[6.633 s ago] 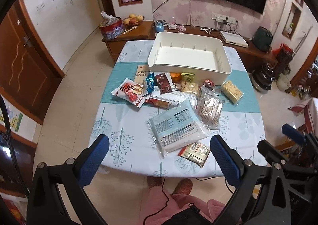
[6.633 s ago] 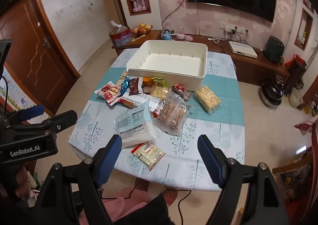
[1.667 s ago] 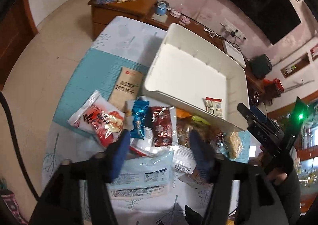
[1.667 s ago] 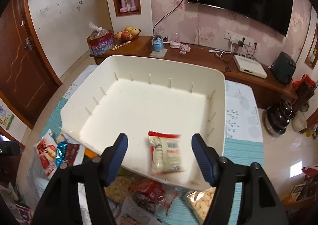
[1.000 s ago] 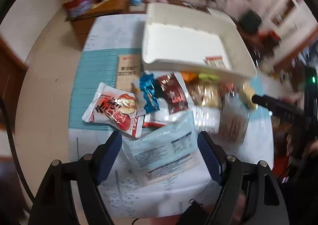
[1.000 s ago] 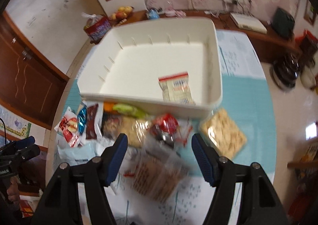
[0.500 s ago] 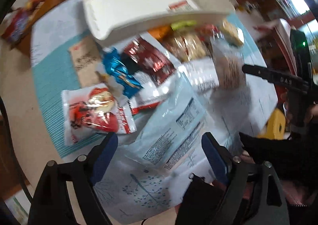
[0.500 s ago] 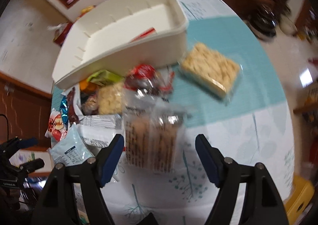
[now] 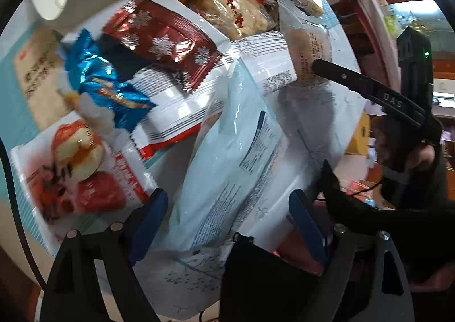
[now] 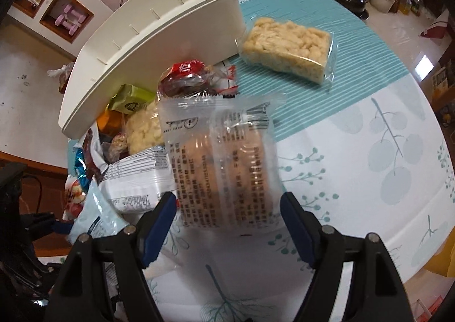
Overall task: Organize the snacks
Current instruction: 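Grasp the clear packet of round cookies with the right gripper, then lower pale blue bag with left gripper into tray while right gripper lowers cookie packet beside it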
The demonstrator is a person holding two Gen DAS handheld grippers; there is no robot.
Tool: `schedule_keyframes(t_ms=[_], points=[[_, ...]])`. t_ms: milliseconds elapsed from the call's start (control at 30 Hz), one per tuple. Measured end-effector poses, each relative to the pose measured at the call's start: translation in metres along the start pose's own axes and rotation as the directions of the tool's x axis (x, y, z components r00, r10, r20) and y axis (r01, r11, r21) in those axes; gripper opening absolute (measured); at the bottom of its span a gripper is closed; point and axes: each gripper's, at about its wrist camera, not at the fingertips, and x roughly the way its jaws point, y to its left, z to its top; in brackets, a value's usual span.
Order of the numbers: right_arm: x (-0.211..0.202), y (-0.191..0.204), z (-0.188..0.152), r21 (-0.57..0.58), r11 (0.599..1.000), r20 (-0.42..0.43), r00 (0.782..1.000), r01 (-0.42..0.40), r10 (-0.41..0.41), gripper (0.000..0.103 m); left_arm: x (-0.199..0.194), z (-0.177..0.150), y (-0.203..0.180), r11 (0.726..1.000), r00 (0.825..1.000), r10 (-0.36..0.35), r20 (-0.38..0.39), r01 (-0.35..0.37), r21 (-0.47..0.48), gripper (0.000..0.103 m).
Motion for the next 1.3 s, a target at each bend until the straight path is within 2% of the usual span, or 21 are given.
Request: schedule_keyframes(t_ms=[133,267,333,400,467,533,633,900,1100,1300], points=[[0.005,0.003,-0.002,0.016,1.0,0.02,1.0,-0.003,0.003,0.076,0.002,0.011,0.004,0.998,0.997,-0.07,-0.03,0.07,-0.009,0.086],[0.009,0.005,-0.001,0.018,1.0,0.033,0.999,0.01,-0.01,0.077,0.016,0.017,0.002,0.998,0.996,-0.07,-0.056,0.07,-0.004,0.084],[0.011,0.007,0.0,0.02,1.0,0.038,0.999,0.018,-0.018,0.078,0.024,0.021,-0.001,0.999,0.996,-0.054,-0.077,0.054,0.003,0.08],[0.012,0.009,0.0,0.02,0.999,0.041,0.999,0.028,-0.028,0.078,0.031,0.02,-0.001,1.0,0.996,-0.029,-0.087,0.03,0.005,0.067],[0.014,0.011,0.001,0.02,0.999,0.043,0.998,0.033,-0.034,0.078,0.038,0.021,0.0,1.0,0.995,-0.021,-0.102,0.02,-0.01,0.059],[0.015,0.012,0.002,0.019,0.999,0.046,0.998,0.036,-0.037,0.079,0.041,0.021,0.002,0.999,0.993,-0.041,-0.108,0.037,-0.036,0.059],[0.015,0.012,0.002,0.016,0.999,0.046,0.998,0.038,-0.039,0.079,0.044,0.021,0.002,0.998,0.993,-0.049,-0.104,0.044,-0.044,0.056],[0.019,0.012,0.001,0.006,0.999,0.061,0.997,0.046,-0.046,0.075,0.047,0.008,-0.003,0.994,0.993,-0.082,-0.09,0.075,-0.075,0.039],[0.018,0.01,0.0,0.006,0.999,0.073,0.997,0.039,-0.039,0.071,0.049,-0.005,-0.009,0.979,0.985,-0.162,-0.058,0.153,-0.136,0.03],[0.014,0.008,-0.002,-0.002,1.0,0.066,0.997,0.03,-0.03,0.069,0.049,-0.012,-0.029,0.97,0.978,-0.207,-0.029,0.202,-0.138,0.024]])
